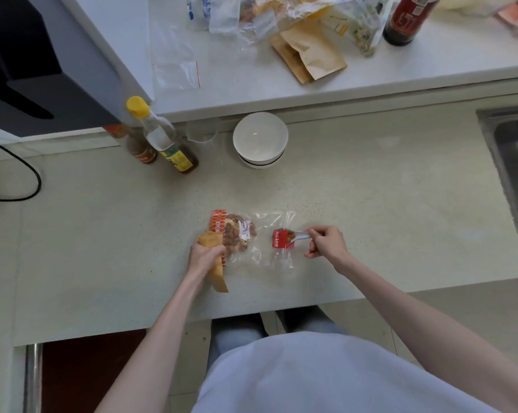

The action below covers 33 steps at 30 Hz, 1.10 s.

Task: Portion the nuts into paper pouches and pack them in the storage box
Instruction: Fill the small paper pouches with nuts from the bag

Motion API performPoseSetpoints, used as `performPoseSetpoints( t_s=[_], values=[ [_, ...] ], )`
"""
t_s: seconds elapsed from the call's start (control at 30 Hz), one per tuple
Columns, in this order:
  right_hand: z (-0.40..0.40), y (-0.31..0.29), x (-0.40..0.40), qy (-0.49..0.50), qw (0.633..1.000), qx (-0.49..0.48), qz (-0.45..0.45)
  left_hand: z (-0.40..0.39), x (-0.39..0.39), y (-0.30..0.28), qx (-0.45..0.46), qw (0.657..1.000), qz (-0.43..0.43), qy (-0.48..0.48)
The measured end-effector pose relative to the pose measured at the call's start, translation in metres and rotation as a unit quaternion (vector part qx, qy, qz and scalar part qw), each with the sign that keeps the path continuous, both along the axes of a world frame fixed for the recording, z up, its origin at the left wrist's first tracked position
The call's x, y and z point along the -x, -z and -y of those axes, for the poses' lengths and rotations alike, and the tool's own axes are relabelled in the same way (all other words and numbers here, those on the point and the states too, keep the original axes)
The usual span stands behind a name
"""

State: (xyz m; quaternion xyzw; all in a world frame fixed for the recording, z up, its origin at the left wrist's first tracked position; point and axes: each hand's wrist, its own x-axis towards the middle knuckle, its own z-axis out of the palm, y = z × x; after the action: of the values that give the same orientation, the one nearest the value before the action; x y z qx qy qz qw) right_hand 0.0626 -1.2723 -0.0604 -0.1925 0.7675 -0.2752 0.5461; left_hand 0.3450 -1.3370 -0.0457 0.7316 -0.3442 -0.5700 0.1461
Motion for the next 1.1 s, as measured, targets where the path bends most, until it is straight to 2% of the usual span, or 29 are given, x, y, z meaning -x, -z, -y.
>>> performPoseSetpoints(
  t_s=[0.27,0.4,0.5,0.57,0.77,0.93,1.1],
  values=[
    [-0.016,-0.003,0.032,0.013,1.000,-0.007,-0.008,-0.012,0.006,0.000,0.051,0.998,0.011,-0.022],
    [-0.021,-0.008,0.047,0.026,1.000,-0.010,-0.009,-0.019,0.009,-0.003,0.072,0.993,0.095,-0.007],
    [-0.024,-0.016,0.058,0.030,0.999,-0.005,-0.013,-0.026,0.019,-0.012,0.166,0.975,0.146,0.025],
    [-0.025,-0.026,0.063,0.029,0.999,0.001,-0.013,-0.028,0.030,-0.020,0.222,0.962,0.145,0.069],
    [-0.017,-0.082,0.068,0.017,0.999,0.050,-0.001,-0.034,0.081,-0.049,0.284,0.944,0.098,0.139],
    [-0.003,-0.153,0.064,-0.023,0.993,0.116,0.030,-0.027,0.122,-0.076,0.327,0.913,0.119,0.210],
    [0.009,-0.212,0.065,-0.068,0.986,0.151,0.016,-0.024,0.149,-0.110,0.397,0.887,0.116,0.207]
  ],
)
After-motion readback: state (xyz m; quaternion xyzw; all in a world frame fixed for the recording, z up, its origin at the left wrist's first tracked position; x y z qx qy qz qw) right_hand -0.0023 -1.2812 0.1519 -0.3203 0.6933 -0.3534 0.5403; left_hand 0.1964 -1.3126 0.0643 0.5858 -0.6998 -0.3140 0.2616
